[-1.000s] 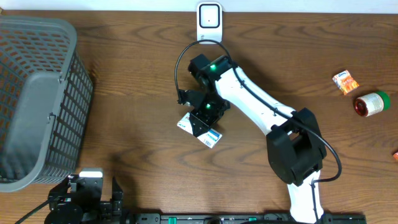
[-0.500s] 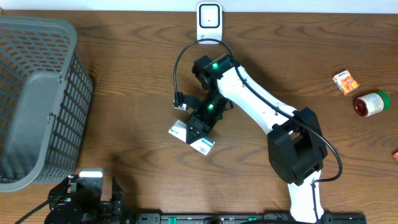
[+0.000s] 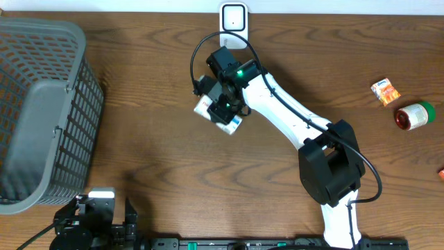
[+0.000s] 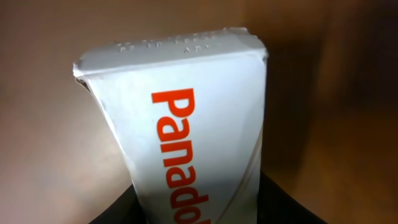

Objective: Scan the item barcode
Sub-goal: 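Raise the Panadol box up to the white scanner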

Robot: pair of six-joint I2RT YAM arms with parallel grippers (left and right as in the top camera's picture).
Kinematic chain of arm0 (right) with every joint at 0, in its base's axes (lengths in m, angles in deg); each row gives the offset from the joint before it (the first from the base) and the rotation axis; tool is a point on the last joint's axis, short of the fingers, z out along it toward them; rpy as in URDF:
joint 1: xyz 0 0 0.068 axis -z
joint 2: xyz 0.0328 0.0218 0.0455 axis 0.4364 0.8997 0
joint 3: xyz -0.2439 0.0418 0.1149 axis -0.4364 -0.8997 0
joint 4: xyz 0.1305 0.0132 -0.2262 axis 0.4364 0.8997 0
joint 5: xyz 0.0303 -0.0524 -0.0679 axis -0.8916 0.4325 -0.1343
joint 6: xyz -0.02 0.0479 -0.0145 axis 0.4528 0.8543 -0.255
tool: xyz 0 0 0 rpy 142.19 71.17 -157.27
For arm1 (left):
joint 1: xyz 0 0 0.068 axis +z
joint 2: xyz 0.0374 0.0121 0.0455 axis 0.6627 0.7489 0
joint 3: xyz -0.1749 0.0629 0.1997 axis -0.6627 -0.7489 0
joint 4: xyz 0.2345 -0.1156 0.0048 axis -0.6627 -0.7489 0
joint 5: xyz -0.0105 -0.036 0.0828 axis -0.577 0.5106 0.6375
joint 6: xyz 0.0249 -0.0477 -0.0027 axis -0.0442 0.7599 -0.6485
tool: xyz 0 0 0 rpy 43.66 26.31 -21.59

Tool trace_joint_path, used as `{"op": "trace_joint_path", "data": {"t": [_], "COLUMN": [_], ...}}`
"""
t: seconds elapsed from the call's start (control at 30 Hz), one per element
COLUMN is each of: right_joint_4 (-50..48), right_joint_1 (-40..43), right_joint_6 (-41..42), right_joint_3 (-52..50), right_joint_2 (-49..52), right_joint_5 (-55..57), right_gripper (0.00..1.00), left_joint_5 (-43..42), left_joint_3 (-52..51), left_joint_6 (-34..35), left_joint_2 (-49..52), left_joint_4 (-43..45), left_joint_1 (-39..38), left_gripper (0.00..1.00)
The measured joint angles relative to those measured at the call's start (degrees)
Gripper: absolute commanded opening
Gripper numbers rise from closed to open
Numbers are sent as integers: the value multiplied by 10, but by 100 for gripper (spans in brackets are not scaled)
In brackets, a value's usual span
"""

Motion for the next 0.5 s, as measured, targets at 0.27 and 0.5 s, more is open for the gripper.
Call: {"op": "trace_joint_path", "data": {"t": [0.27, 0.5], "right_joint_4": [-160, -349], "right_joint_1": [4, 21], "right_joint_6": [-54, -175], "right_joint_3": [2, 4], "right_joint_2": [0, 0], "right_joint_5": [200, 307], "right_gripper": [38, 38], "left_joint_5": [0, 0], "left_joint_3": [0, 0], "left_joint_6": [0, 0], "left_joint_2": [0, 0], "left_joint_4": [0, 0], "left_joint_1": [0, 0], "left_gripper": [99, 99]}}
